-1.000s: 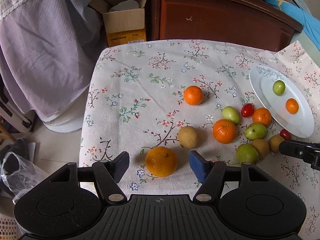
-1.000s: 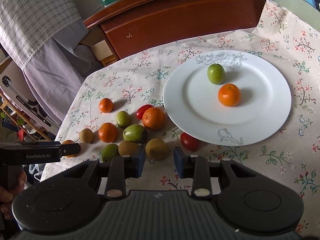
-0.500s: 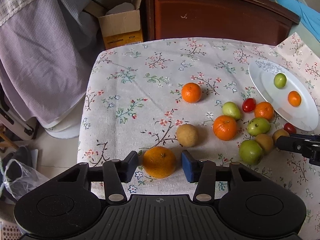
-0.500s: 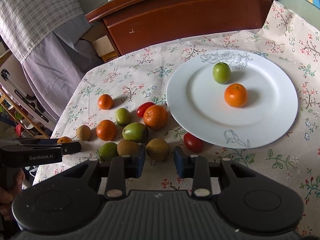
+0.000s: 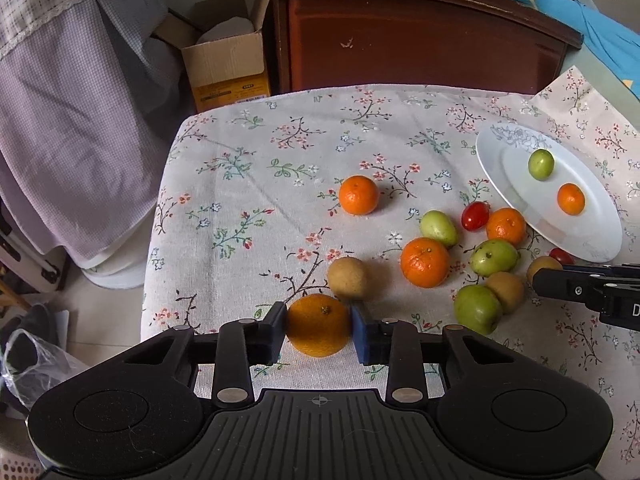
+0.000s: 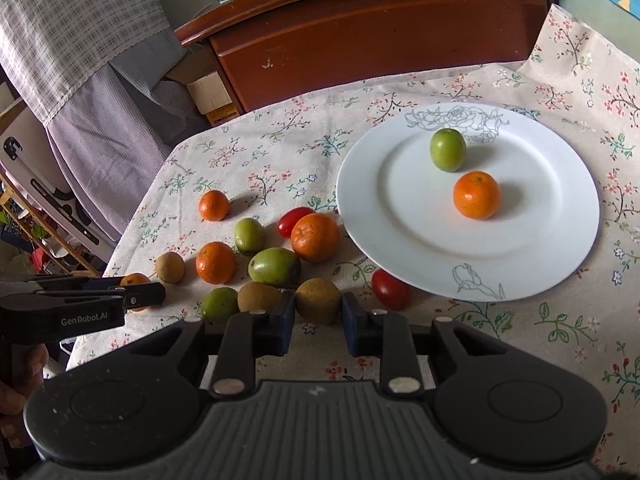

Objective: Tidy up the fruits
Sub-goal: 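Close left tool on the large orange while right tool grasps the brown fruit, then lower both held fruits onto the white plate and open both tools, then move left tool toward a green fruit while right tool approaches a red tomato, then close left tool on the green fruit while right tool grasps the red tomato, then carry both fruits over the white plate and open both tools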

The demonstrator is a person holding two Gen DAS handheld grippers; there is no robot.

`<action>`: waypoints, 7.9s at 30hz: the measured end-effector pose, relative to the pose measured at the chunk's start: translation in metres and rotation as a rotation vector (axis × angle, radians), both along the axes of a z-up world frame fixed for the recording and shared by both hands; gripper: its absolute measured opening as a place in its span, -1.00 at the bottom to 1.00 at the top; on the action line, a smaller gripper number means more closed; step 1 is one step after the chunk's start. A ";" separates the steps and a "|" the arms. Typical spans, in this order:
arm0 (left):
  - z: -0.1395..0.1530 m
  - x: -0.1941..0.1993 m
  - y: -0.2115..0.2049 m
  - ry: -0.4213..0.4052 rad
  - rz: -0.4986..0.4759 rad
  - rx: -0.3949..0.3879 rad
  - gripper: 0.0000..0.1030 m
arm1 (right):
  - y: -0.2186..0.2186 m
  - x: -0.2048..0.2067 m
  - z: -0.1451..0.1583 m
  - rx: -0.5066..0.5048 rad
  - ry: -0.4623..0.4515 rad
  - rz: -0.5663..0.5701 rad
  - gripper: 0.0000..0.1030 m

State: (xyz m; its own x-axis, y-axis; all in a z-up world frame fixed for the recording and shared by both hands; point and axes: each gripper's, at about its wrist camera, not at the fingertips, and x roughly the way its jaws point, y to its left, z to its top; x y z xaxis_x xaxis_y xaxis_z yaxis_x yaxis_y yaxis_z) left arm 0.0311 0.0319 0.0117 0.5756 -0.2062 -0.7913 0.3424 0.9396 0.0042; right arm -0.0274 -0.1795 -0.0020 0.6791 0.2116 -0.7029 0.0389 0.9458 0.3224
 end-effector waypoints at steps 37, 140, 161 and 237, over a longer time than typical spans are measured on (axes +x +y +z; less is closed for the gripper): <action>0.054 -0.012 -0.076 -0.146 -0.150 -0.124 -0.39 | -0.036 -0.008 0.060 0.003 -0.167 -0.098 -0.51; 0.018 -0.030 -0.059 0.011 -0.256 -0.035 0.31 | -0.069 0.002 -0.011 0.138 0.081 -0.208 -0.40; 0.003 -0.024 -0.058 0.034 -0.236 -0.031 0.05 | -0.021 -0.001 -0.005 -0.027 0.023 -0.002 -0.40; 0.028 -0.003 -0.150 -0.128 -0.317 -0.135 -0.49 | -0.085 0.003 0.025 -0.008 -0.014 -0.312 -0.64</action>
